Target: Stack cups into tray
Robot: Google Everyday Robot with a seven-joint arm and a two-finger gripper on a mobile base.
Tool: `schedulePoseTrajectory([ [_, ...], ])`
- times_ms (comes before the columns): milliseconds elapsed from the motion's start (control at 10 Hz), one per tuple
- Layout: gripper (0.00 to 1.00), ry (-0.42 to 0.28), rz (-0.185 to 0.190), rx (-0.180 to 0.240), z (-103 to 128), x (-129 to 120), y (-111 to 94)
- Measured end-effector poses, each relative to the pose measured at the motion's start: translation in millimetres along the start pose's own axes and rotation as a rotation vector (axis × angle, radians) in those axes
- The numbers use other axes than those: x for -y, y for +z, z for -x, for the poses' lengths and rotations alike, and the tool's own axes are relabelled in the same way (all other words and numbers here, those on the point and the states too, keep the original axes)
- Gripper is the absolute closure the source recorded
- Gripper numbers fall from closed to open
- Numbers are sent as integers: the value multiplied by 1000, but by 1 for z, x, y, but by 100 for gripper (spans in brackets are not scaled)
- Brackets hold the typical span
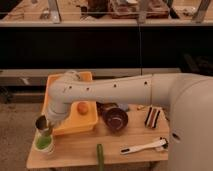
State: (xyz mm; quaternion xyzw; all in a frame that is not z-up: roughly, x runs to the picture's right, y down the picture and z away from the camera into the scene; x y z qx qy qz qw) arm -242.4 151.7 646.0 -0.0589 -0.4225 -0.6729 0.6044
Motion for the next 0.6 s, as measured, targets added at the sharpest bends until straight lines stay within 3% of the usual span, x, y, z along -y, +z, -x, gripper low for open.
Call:
schedulePoseTrajectory([
  [600,100,-62,6,56,9,16,23],
])
